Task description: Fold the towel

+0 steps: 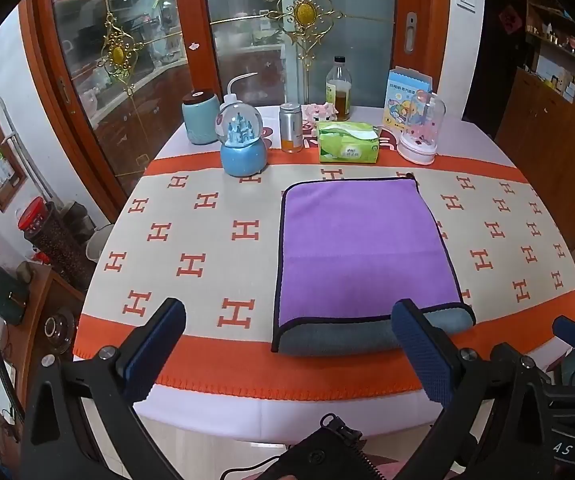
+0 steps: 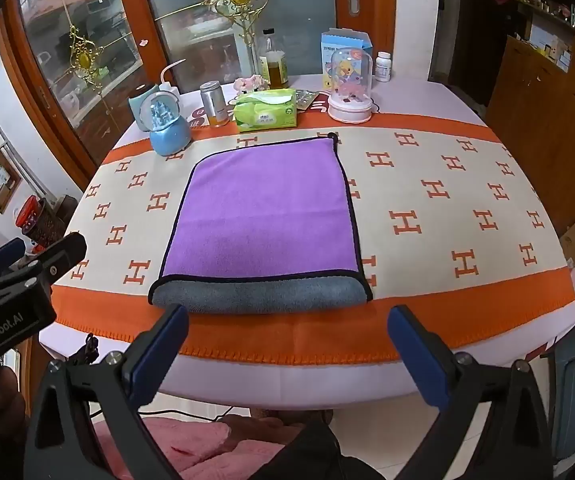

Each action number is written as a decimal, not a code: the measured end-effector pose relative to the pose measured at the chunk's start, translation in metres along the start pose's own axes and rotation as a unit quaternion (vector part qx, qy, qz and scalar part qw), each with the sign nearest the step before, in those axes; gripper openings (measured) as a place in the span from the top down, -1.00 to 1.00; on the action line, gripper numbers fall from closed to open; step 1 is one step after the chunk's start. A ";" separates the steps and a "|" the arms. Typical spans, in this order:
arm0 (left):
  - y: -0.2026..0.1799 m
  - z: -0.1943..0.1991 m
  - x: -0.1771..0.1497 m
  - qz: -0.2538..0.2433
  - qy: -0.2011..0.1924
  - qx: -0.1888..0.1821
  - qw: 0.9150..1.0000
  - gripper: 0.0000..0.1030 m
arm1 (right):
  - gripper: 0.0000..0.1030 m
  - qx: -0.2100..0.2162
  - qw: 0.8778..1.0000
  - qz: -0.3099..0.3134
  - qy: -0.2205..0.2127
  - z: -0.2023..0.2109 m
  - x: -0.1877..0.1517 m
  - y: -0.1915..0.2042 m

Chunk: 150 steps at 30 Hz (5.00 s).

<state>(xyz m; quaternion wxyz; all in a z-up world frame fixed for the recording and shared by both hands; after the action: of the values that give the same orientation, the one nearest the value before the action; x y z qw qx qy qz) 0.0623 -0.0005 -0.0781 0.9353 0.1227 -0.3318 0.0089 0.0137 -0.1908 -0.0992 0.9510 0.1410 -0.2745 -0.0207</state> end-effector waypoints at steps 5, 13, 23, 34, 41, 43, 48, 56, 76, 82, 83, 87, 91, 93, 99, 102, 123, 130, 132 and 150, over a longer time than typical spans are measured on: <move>0.000 0.000 0.000 0.002 -0.002 -0.001 1.000 -0.98 | -0.94 0.001 1.000 0.000 0.002 0.000 0.001 -0.001; -0.005 0.005 0.009 0.000 0.004 -0.001 1.000 -0.98 | -0.94 0.001 1.000 -0.001 0.003 -0.001 0.002 -0.004; -0.003 0.002 0.002 0.005 0.003 0.002 1.000 -0.98 | -0.94 0.002 1.000 -0.004 0.006 0.001 0.003 -0.008; -0.006 0.007 -0.006 -0.005 0.007 0.011 1.000 -0.98 | -0.94 0.002 1.000 0.002 0.014 -0.003 -0.005 -0.009; -0.008 0.010 -0.014 -0.011 0.014 0.014 1.000 -0.98 | -0.94 0.004 1.000 0.007 0.020 -0.002 -0.012 -0.011; -0.008 0.009 -0.014 -0.010 0.016 0.015 1.000 -0.98 | -0.94 0.007 1.000 0.008 0.027 -0.003 -0.013 -0.012; -0.012 0.007 -0.018 -0.012 0.023 0.016 1.000 -0.98 | -0.94 0.012 0.999 0.013 0.027 -0.002 -0.014 -0.020; -0.018 -0.002 -0.031 -0.024 0.040 0.021 0.999 -0.98 | -0.93 0.024 0.999 0.045 0.018 -0.002 -0.014 -0.035; -0.025 -0.052 -0.044 -0.045 0.069 0.001 0.997 -0.98 | -0.81 0.090 0.990 0.110 -0.014 -0.017 -0.005 -0.066; -0.031 -0.090 -0.042 -0.071 0.087 -0.016 0.994 -0.98 | -0.71 0.102 0.986 0.128 -0.013 -0.043 0.000 -0.073; -0.032 -0.096 -0.042 -0.076 0.089 -0.017 0.993 -0.98 | -0.70 0.106 0.986 0.128 -0.012 -0.048 0.001 -0.075; -0.035 -0.125 -0.047 -0.099 0.111 -0.018 0.989 -0.98 | -0.61 0.106 0.986 0.128 0.000 -0.069 0.001 -0.082; -0.039 -0.152 -0.056 -0.113 0.139 -0.023 0.984 -0.98 | -0.49 0.102 0.987 0.119 0.025 -0.092 -0.003 -0.091; -0.041 -0.163 -0.061 -0.117 0.154 -0.028 0.981 -0.98 | -0.45 0.099 0.988 0.115 0.036 -0.101 -0.007 -0.096; -0.045 -0.190 -0.076 -0.128 0.191 -0.025 0.973 -0.98 | -0.38 0.086 0.987 0.110 0.076 -0.126 -0.018 -0.106; -0.048 -0.198 -0.081 -0.125 0.206 -0.032 0.970 -0.98 | -0.34 0.087 0.986 0.109 0.090 -0.135 -0.023 -0.106; -0.059 -0.208 -0.092 -0.135 0.224 -0.073 0.962 -0.22 | 0.45 0.081 0.984 0.116 0.106 -0.147 -0.027 -0.099; -0.063 -0.198 -0.096 -0.135 0.224 -0.084 0.961 0.48 | 0.84 0.075 0.984 0.116 0.110 -0.145 -0.030 -0.101; -0.062 -0.197 -0.097 -0.131 0.226 -0.090 0.961 0.69 | 0.90 0.073 0.985 0.112 0.110 -0.144 -0.030 -0.103; -0.048 -0.173 -0.082 -0.117 0.210 -0.085 0.967 0.92 | 0.93 0.094 0.985 0.119 0.079 -0.131 -0.011 -0.098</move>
<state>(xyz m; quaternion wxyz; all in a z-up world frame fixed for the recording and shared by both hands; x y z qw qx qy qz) 0.1099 -0.0015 -0.2695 0.9855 0.0761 -0.1112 -0.1030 0.0773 -0.2501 -0.2378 0.9478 0.1976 -0.2144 0.1294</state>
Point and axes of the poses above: each gripper's, at about its wrist camera, not at the fingertips, and z roughly against the way its jaws point, y to its left, x to its top, the point moved 10 cm from there along -z, roughly the way its jaws point, and after that the axes turned 14 degrees about x, right-handed, at the moved point
